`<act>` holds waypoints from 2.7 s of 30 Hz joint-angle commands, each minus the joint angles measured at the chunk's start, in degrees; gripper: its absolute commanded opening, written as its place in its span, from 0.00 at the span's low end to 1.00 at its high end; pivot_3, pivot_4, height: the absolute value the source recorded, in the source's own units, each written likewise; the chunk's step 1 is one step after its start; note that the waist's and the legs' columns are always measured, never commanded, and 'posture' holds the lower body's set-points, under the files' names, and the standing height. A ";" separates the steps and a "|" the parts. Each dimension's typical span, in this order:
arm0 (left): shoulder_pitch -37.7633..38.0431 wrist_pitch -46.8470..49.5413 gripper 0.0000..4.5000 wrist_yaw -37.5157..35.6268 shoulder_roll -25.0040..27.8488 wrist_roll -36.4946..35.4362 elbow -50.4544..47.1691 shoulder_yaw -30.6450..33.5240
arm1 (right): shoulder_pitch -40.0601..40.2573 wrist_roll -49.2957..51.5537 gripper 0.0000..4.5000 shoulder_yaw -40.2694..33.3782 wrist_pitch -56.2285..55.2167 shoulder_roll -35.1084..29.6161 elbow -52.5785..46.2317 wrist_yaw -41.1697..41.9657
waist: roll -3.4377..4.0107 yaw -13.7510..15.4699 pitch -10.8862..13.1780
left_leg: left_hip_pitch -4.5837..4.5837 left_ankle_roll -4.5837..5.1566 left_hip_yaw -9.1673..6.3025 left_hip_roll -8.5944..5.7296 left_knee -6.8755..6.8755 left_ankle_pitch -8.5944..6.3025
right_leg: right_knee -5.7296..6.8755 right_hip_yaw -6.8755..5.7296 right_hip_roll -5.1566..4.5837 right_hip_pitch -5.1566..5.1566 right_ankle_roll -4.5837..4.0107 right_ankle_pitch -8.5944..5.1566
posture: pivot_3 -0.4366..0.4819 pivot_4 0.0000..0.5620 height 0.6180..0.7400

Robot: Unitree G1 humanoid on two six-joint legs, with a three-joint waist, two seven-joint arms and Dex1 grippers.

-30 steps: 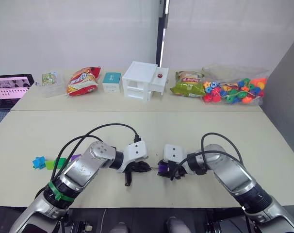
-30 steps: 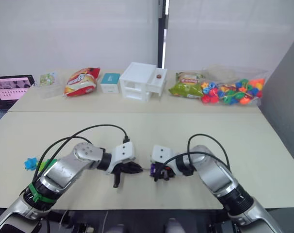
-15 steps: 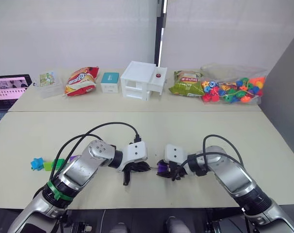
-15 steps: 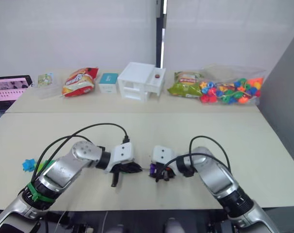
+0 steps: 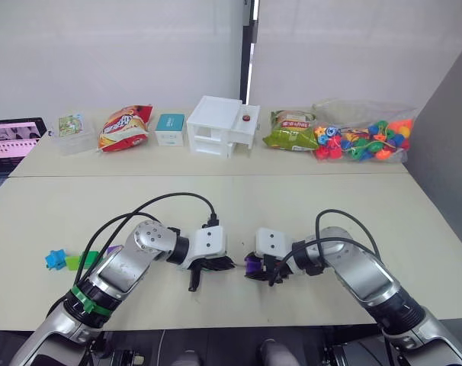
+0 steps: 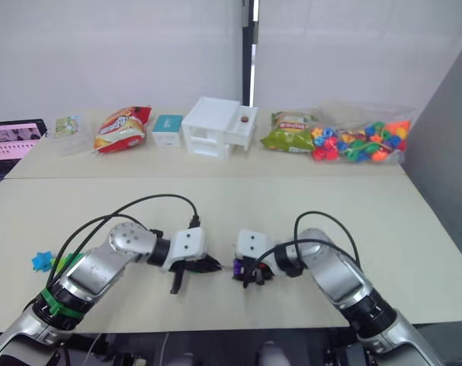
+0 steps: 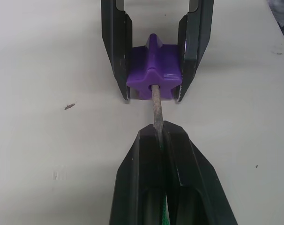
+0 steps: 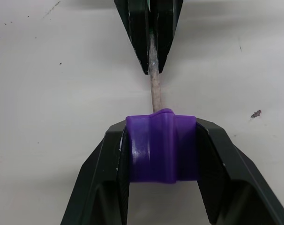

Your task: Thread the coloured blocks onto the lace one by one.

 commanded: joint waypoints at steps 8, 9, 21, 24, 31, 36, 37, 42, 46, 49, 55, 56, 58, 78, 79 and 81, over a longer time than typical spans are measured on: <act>2.81 1.69 0.00 2.16 -0.49 -1.30 -3.59 2.72 | 3.00 0.98 0.31 0.69 2.44 0.98 -3.32 -3.00 | 0.00 -0.09 0.00 | 0.01 0.00 0.00 0.02 0.00 0.00 | 0.01 0.00 0.02 0.00 0.00 0.00 | 0.48 0.27 1.00; 2.84 2.01 0.00 2.17 -0.54 -1.50 -3.84 2.81 | 3.23 1.07 0.31 0.76 2.70 1.12 -3.55 -3.20 | 0.00 -0.08 0.00 | 0.01 0.00 0.00 0.02 0.00 0.00 | 0.02 0.00 0.02 0.00 0.00 0.00 | 0.48 0.27 1.00; 0.87 2.90 0.00 1.77 -3.47 -1.01 -5.36 0.19 | 2.45 1.31 0.31 1.88 3.61 1.98 -3.91 -3.04 | 0.00 -0.04 0.00 | 0.01 0.00 0.00 0.02 0.00 0.00 | 0.01 0.00 0.02 0.00 0.00 0.00 | 0.48 0.27 1.00; -0.45 3.09 0.00 1.59 -4.83 -0.87 -4.85 -0.57 | 2.20 1.24 0.31 2.01 3.68 2.24 -3.85 -3.04 | 0.00 -0.04 0.00 | 0.00 0.00 0.00 0.01 0.00 0.00 | 0.01 0.00 0.02 0.00 0.00 0.00 | 0.48 0.27 1.00; -1.09 4.07 0.00 0.31 -6.50 -0.70 -4.07 -1.88 | 1.26 1.03 0.31 2.23 3.87 3.30 -3.29 -3.43 | 0.00 -0.05 0.00 | 0.00 0.00 0.00 0.02 0.00 0.00 | 0.01 0.00 0.02 -0.01 0.00 0.00 | 0.48 0.27 1.00; -1.20 4.13 0.00 0.38 -6.42 -0.37 -3.65 -1.66 | 1.32 1.06 0.31 2.04 3.90 3.21 -3.29 -3.58 | 0.00 -0.05 0.00 | 0.00 0.00 0.00 0.02 0.00 0.00 | 0.01 0.00 0.02 -0.01 0.00 0.00 | 0.48 0.27 1.00; -1.22 4.03 0.00 0.72 -6.39 -0.16 -3.56 -1.44 | 1.42 1.04 0.31 1.98 3.85 3.14 -3.26 -3.62 | 0.00 -0.06 0.00 | 0.00 0.00 0.00 0.01 0.00 0.00 | 0.01 0.00 0.02 -0.01 0.00 0.00 | 0.48 0.27 1.00; -1.58 5.91 0.29 0.42 -5.16 -2.19 -4.66 1.72 | 1.90 0.92 0.31 1.61 3.77 2.47 -3.06 -3.76 | 0.00 -0.03 0.00 | 0.00 0.00 0.00 0.01 0.00 0.00 | 0.01 0.00 0.02 -0.01 0.00 0.00 | 0.48 0.27 1.00; -1.74 6.06 0.59 -0.69 -2.52 -3.00 -6.20 3.58 | 1.98 1.12 0.31 1.33 3.79 2.05 -2.87 -3.84 | 0.00 -0.14 0.00 | 0.01 0.00 0.01 0.02 0.00 0.00 | 0.02 0.00 0.02 -0.01 0.00 0.00 | 0.48 0.27 1.00; -1.16 6.80 0.65 -1.82 -0.76 -4.53 -7.14 5.08 | 1.99 1.10 0.31 1.33 3.70 1.94 -2.67 -3.98 | 0.00 -0.26 0.00 | 0.02 0.00 0.01 0.03 0.00 0.00 | 0.02 0.01 0.03 -0.01 0.00 0.00 | 0.48 0.27 1.00; 0.62 5.25 0.65 -3.00 4.62 -5.04 -5.82 7.91 | 1.57 1.05 0.31 1.29 3.54 2.08 -2.12 -4.12 | 0.00 -0.25 0.00 | 0.02 0.00 0.00 0.03 0.00 0.00 | 0.02 0.00 0.03 -0.02 0.00 0.00 | 0.48 0.27 1.00; 0.98 4.33 0.65 -2.82 5.21 -4.56 -4.71 8.19 | 1.54 1.04 0.31 1.29 3.50 2.06 -2.10 -4.11 | 0.00 -0.22 0.00 | 0.02 0.00 0.01 0.03 -0.01 0.00 | 0.02 0.00 0.03 -0.02 0.00 0.00 | 0.48 0.27 1.00; 1.75 2.47 0.65 -2.95 5.84 -3.99 -3.00 8.13 | 1.50 1.03 0.31 1.23 3.40 2.02 -2.05 -4.10 | 0.00 -0.16 0.00 | 0.02 0.00 0.00 0.03 0.00 0.00 | 0.02 0.00 0.03 -0.02 0.00 0.00 | 0.48 0.27 1.00; 2.64 -2.31 0.02 -1.94 -0.27 -0.22 3.21 2.58 | 1.96 1.40 0.31 0.74 4.61 1.50 -3.52 -4.46 | 0.00 -0.07 0.00 | 0.01 0.00 0.00 0.02 0.00 0.00 | 0.02 0.00 0.02 -0.01 0.00 0.00 | 0.48 0.27 1.00; 2.58 -2.45 0.01 -1.86 -0.44 -0.08 3.27 2.50 | 1.98 1.42 0.31 0.76 4.66 1.49 -3.58 -4.48 | 0.00 -0.07 0.00 | 0.01 0.00 0.00 0.02 0.00 0.00 | 0.02 0.00 0.02 -0.01 0.00 0.00 | 0.48 0.27 1.00; 2.36 -2.20 0.01 -1.64 -0.97 -0.28 3.06 2.72 | 1.98 1.51 0.31 0.78 4.79 1.42 -3.69 -4.45 | 0.00 -0.05 0.00 | 0.01 0.00 0.00 0.02 0.00 0.00 | 0.03 0.00 0.02 -0.01 0.00 0.00 | 0.48 0.27 1.00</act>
